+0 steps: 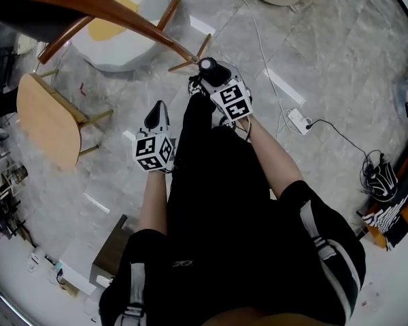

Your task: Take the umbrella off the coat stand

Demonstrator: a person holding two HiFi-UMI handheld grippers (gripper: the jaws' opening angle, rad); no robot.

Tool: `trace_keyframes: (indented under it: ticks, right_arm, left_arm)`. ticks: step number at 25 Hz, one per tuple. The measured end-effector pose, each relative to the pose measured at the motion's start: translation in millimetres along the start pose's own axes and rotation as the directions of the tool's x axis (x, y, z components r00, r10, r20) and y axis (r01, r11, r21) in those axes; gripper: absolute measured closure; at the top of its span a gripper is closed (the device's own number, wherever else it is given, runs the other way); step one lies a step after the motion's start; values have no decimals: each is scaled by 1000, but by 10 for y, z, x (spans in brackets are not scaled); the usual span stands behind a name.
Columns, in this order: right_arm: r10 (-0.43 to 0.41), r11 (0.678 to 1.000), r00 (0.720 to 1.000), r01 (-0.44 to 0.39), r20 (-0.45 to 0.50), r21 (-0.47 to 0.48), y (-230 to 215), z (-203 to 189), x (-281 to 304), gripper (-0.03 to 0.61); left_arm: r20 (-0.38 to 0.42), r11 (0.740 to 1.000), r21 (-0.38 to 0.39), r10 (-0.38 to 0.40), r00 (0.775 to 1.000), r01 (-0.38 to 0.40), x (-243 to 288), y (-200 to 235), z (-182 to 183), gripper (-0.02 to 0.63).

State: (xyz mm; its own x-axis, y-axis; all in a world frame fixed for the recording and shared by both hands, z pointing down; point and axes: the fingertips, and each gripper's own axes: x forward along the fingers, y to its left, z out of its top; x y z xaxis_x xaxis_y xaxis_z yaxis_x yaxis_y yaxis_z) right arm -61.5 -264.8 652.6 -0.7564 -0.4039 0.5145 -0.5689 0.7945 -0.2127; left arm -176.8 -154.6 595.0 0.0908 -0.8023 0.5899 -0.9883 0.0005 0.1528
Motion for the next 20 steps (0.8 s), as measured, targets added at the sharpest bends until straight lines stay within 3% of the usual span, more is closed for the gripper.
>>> trace_keyframes:
  ticks: [8,17,20]
  right_arm:
    - [-24,998,1000,24,11,-49,227,102,-470,334]
    - [-10,998,999,13,40,-66,607,343,-1147,334]
    - [-28,998,998,32,61,-59,656,464,-1254,334]
  left_arm:
    - [23,1000,12,-4,1000,4,-276,-35,67,615]
    - [86,995,64,-75,993,70,-619,-270,357,615]
    - [111,994,51,-100,989,95,-668,-304,473,615]
